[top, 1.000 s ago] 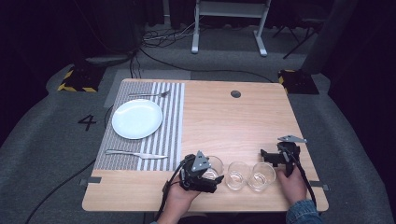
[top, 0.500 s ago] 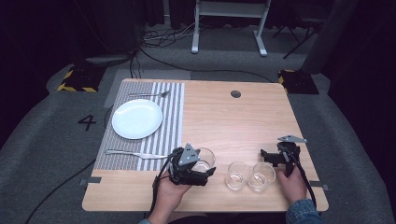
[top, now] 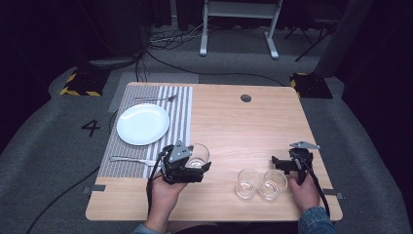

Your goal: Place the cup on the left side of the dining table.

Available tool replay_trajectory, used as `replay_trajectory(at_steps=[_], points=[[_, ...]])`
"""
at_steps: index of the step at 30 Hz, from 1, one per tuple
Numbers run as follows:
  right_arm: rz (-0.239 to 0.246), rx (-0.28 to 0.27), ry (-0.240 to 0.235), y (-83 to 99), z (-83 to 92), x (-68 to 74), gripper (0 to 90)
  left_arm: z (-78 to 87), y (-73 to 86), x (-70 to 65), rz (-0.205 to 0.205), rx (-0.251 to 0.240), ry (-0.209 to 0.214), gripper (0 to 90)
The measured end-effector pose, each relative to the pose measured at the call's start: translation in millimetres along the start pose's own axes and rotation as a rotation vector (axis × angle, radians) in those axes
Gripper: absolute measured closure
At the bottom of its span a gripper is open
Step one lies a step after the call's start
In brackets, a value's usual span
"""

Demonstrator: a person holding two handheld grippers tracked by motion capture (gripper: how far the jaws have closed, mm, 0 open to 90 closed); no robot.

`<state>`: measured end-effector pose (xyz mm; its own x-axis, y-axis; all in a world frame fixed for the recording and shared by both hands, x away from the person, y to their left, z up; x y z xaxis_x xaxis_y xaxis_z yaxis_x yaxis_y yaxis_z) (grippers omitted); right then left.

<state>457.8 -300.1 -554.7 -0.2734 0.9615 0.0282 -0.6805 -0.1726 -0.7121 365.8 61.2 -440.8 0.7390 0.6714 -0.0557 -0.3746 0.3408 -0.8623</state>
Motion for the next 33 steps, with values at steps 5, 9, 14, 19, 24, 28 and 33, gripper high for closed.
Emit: replay_trajectory(at_steps=[5,9,14,19,24,28,33], points=[[0.000,0.000,0.000,0.0,0.0,0.0,0.5,9.9,-0.3,16.9,0.030,-0.008,-0.036,19.3],[0.000,0.000,0.000,0.0,0.0,0.0,0.5,17.9,-0.3,30.7,0.058,-0.019,-0.064,19.2],[0.000,0.000,0.000,0.0,0.0,0.0,0.5,24.2,-1.3,45.8,0.074,-0.027,-0.103,19.2],[0.000,0.000,0.000,0.0,0.0,0.0,0.5,26.8,-2.7,57.5,0.087,-0.044,-0.111,19.3],[0.000,0.000,0.000,0.0,0.0,-0.1,0.5,28.0,-3.2,74.7,0.091,-0.058,-0.137,19.2],[0.000,0.000,0.000,0.0,0.0,-0.1,0.5,27.6,-5.7,85.0,0.091,-0.057,-0.147,19.2],[0.000,0.000,0.000,0.0,0.0,0.0,0.4,27.5,-6.2,96.0,0.095,-0.047,-0.137,19.2]])
Point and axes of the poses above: each handheld gripper's, and its own axes: z roughly backward along the jaws, y roughly out of its underside, x roughly to its left, the point moved 7 cm from there along -z, roughly forward along the jaws, and after that the axes turned 3 degrees about -z, right-handed, at the moved point
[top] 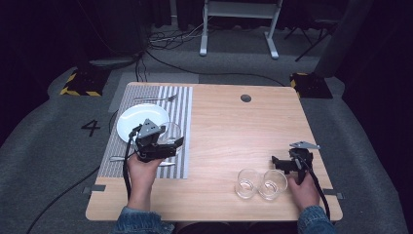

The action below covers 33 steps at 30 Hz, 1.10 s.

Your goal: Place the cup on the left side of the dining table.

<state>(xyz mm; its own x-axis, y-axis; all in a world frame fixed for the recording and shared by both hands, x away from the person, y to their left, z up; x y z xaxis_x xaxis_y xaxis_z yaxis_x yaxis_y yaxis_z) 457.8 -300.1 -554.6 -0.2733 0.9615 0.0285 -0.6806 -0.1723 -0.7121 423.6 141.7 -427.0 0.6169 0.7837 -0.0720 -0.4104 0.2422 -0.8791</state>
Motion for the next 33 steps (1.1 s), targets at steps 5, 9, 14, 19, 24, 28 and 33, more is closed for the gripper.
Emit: replay_trajectory(at_steps=[5,9,14,19,24,28,33], points=[[0.001,0.000,0.000,0.0,0.0,0.0,0.4,-6.2,-0.6,11.3,0.017,0.003,-0.021,19.2],[0.000,0.000,0.000,0.0,0.0,0.0,0.5,-12.1,2.2,20.0,0.034,0.014,-0.035,19.2],[0.001,0.000,0.000,0.0,0.0,0.0,0.5,-19.6,7.0,33.7,0.069,0.029,-0.062,19.2],[0.000,0.000,0.000,0.0,0.0,0.0,0.5,-31.1,15.6,42.8,0.074,0.075,-0.090,19.2],[0.001,0.000,0.000,0.0,0.0,0.0,0.5,-42.2,23.9,47.6,0.061,0.139,-0.121,19.2],[0.000,0.000,0.000,0.0,0.0,0.0,0.5,-51.7,28.8,49.7,0.073,0.163,-0.112,19.2],[0.000,0.000,0.000,0.0,0.0,-0.1,0.5,-60.2,36.2,51.2,0.074,0.202,-0.113,19.2]])
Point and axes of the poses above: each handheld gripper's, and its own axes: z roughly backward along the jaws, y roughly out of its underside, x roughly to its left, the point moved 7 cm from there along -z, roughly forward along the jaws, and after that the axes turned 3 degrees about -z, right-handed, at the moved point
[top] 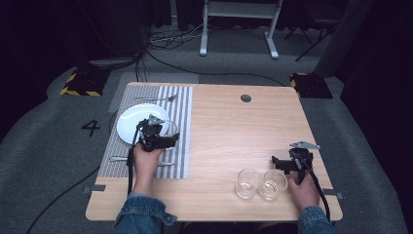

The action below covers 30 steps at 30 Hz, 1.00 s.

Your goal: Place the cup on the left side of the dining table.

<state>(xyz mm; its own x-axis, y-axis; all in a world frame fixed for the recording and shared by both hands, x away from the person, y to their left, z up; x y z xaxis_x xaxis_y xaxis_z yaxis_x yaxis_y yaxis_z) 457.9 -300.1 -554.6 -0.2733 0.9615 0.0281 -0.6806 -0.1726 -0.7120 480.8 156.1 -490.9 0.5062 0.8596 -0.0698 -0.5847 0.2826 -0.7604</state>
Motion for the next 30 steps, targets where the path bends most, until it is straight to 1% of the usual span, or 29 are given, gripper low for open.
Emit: replay_trajectory(at_steps=[2,3,6,11,14,16,17,21,22,26,30], points=[[0.001,0.000,0.000,0.0,0.0,0.0,0.5,-3.5,3.1,0.6,0.006,0.016,0.001,19.2],[0.000,0.000,0.000,0.0,0.0,0.0,0.5,-4.6,5.0,1.3,0.003,0.029,0.002,19.2],[0.000,0.000,0.000,0.0,0.0,0.0,0.5,-7.1,9.2,3.3,0.016,0.050,-0.003,19.2],[0.001,0.000,0.000,0.0,0.0,0.0,0.5,-8.5,13.2,4.3,0.010,0.069,-0.013,19.2],[0.000,0.000,0.000,0.0,0.0,0.0,0.5,-8.9,14.7,3.5,-0.002,0.084,-0.021,19.1],[0.000,0.000,0.000,0.0,0.0,0.0,0.5,-8.4,15.1,3.5,0.000,0.089,-0.021,19.1],[0.000,0.000,0.000,0.0,0.0,0.0,0.5,-8.1,15.6,3.4,0.009,0.091,-0.022,19.0],[0.000,0.000,0.000,0.0,0.0,0.0,0.5,-5.9,17.2,4.0,0.012,0.111,-0.025,18.8],[0.001,0.000,0.000,0.0,0.0,0.0,0.5,-5.8,17.4,3.4,0.007,0.114,-0.030,18.7],[0.000,0.000,0.000,0.0,0.0,0.0,0.5,-5.6,18.6,0.4,-0.039,0.135,-0.052,18.4],[0.000,0.000,0.000,0.0,0.0,0.0,0.5,-2.6,18.1,-0.1,-0.042,0.114,-0.056,17.7]])
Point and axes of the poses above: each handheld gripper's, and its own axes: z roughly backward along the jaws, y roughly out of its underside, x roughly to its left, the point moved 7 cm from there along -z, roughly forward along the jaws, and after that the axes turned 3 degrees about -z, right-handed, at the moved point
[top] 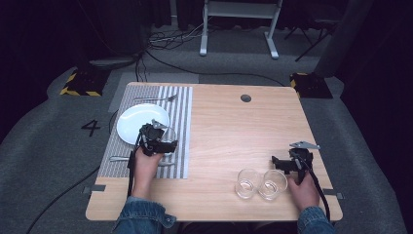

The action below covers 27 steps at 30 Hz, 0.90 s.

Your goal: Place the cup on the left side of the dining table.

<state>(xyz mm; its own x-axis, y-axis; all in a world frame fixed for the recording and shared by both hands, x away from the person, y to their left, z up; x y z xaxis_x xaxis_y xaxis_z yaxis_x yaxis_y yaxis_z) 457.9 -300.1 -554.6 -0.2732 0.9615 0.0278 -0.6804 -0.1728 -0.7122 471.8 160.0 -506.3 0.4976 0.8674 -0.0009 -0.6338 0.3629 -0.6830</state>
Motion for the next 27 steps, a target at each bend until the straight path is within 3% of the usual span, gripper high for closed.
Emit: replay_trajectory(at_steps=[7,12,19,24,27], points=[[-0.001,0.000,-0.001,0.0,0.0,0.1,0.5,16.1,-0.4,0.0,0.008,-0.046,-0.001,15.4],[0.000,0.000,-0.001,0.0,0.0,0.1,0.5,33.6,-2.6,-2.8,0.013,-0.108,-0.017,16.0],[0.000,0.000,0.000,0.0,0.0,0.1,0.5,61.7,3.8,-3.7,0.021,-0.163,-0.023,16.6],[0.000,0.000,-0.001,-0.1,-0.1,0.1,0.5,77.0,10.6,-8.2,-0.004,-0.169,-0.029,17.4],[0.000,0.000,-0.001,0.0,0.0,0.1,0.5,84.2,16.7,-9.8,-0.004,-0.191,-0.009,18.4]])
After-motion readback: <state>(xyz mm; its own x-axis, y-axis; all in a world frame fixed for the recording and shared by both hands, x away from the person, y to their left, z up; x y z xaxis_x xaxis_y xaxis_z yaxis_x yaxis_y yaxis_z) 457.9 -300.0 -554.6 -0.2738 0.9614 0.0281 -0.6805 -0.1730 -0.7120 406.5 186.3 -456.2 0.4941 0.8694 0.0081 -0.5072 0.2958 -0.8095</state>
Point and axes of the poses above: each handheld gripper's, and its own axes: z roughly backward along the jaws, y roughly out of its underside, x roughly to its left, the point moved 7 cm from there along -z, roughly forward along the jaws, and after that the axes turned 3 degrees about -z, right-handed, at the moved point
